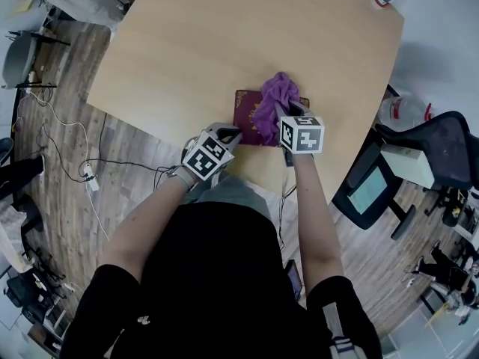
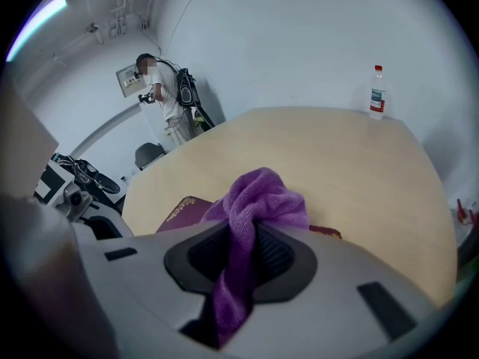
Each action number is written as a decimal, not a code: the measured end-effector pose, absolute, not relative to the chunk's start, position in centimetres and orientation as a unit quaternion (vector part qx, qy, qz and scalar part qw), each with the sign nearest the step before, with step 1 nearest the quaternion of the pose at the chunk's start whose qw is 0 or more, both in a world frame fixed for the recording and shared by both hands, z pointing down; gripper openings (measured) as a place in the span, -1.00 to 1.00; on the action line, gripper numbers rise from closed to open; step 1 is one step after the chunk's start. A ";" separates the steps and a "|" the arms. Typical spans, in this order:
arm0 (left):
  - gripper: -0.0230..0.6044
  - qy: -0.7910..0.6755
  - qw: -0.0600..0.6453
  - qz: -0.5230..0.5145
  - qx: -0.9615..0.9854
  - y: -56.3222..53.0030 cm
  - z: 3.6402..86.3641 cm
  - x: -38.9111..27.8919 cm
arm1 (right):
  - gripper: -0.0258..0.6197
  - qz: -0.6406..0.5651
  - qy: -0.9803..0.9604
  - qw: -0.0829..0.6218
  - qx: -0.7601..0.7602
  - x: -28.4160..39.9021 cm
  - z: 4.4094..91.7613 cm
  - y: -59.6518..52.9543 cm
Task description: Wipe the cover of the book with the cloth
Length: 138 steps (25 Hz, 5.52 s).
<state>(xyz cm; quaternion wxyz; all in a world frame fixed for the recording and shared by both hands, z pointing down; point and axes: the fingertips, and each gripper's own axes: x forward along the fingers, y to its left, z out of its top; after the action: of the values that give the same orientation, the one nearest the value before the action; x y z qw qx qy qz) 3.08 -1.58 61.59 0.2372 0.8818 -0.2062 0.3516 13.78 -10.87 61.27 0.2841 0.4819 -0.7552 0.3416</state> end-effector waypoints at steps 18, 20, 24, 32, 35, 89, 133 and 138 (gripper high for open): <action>-0.87 -0.214 0.237 0.351 0.880 -1.8 62.0 2.9 | -0.65 0.329 -0.771 0.288 0.464 10.5 61.3 -11.3; -0.87 -0.215 0.238 0.351 0.880 -1.8 61.9 2.9 | -0.65 0.328 -0.773 0.289 0.460 10.1 61.4 -10.7; -0.87 -0.216 0.236 0.346 0.882 -1.9 61.8 3.0 | -0.65 0.324 -0.776 0.294 0.454 9.7 61.4 -9.6; -0.87 -0.213 0.239 0.347 0.882 -1.7 61.9 2.9 | -0.65 0.328 -0.778 0.296 0.446 9.1 61.3 -6.6; -0.87 -0.213 0.240 0.348 0.881 -1.6 61.9 2.8 | -0.65 0.331 -0.779 0.293 0.444 9.0 61.3 -5.3; -0.87 -0.222 0.246 0.339 0.880 -1.7 61.7 2.7 | -0.66 0.346 -0.787 0.310 0.407 5.2 61.4 -6.2; -0.86 -0.199 0.430 0.326 0.818 3.9 66.3 1.7 | -0.66 0.367 -0.798 0.278 0.389 2.0 60.9 -11.3; -0.86 -0.197 0.433 0.326 0.817 3.9 66.3 1.8 | -0.66 0.367 -0.802 0.280 0.378 1.7 61.0 -9.3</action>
<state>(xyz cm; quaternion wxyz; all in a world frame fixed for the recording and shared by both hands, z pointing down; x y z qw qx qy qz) 1.77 3.86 66.30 0.4325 0.8171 -0.1971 0.3263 1.70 -9.25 60.98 0.2804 0.3776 -0.8025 0.3672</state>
